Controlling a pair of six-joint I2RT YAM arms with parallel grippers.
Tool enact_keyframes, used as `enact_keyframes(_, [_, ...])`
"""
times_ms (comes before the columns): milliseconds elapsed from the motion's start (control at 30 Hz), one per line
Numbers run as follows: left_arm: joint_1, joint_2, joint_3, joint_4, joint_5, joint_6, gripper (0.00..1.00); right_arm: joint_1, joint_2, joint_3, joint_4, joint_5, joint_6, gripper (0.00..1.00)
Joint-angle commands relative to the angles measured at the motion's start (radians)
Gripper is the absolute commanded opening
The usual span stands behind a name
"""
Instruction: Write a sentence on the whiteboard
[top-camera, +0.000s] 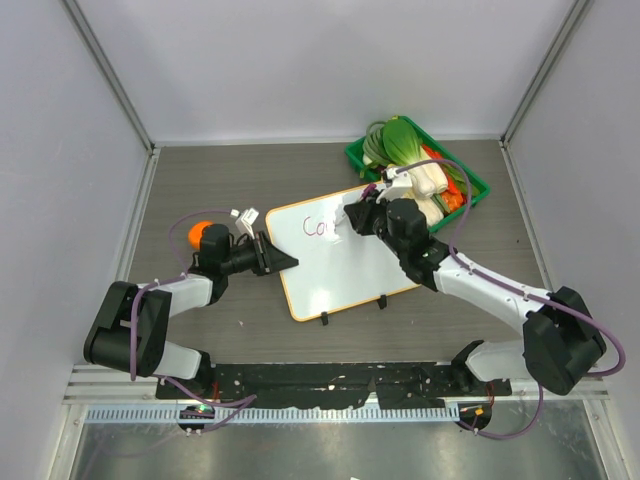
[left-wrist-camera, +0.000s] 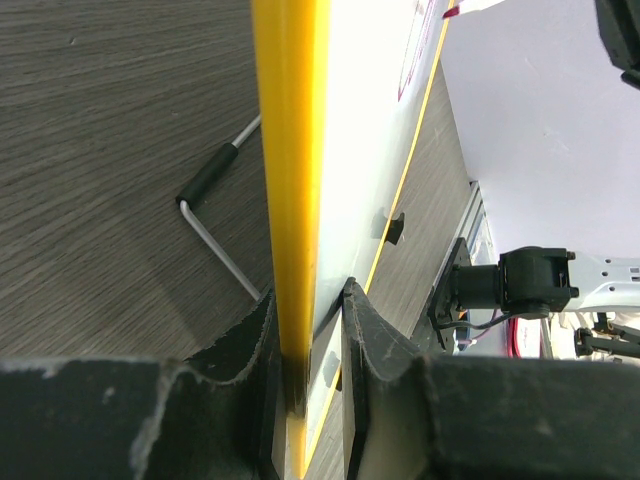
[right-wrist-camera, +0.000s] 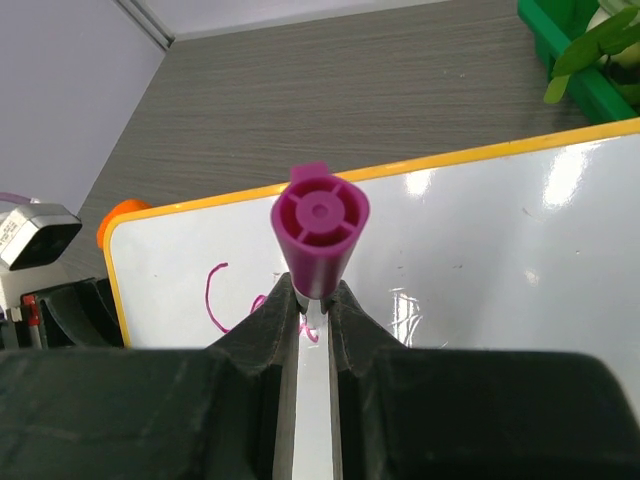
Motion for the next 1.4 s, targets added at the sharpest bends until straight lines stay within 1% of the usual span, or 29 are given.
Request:
enact_keyframes(0, [-0.005,0.029,-0.015,-0.141,-0.182,0.121,0.0,-0.004,-0.011,0.076,0.029,0.034,-0.016,0.01])
enact_keyframes(200, [-0.005,0.029,-0.015,-0.141,-0.182,0.121,0.0,-0.013,0.021,0.103,0.018,0.057,-0.03,0.01])
enact_keyframes(567, [-0.005,0.029,-0.016,-0.143,-0.183,0.122,0.0,-0.027,0.053,0.067,0.024,0.04,-0.013,0.01])
enact_keyframes(1133, [-0.008,0.032,-0.013,-0.144,-0.183,0.124,0.0,-0.027,0.001,-0.033,-0.008,0.003,-0.016,0.01])
enact_keyframes(1367, [-0.006,0.029,-0.013,-0.144,-0.185,0.124,0.0,-0.027,-0.014,-0.085,0.005,-0.001,0.0,0.01])
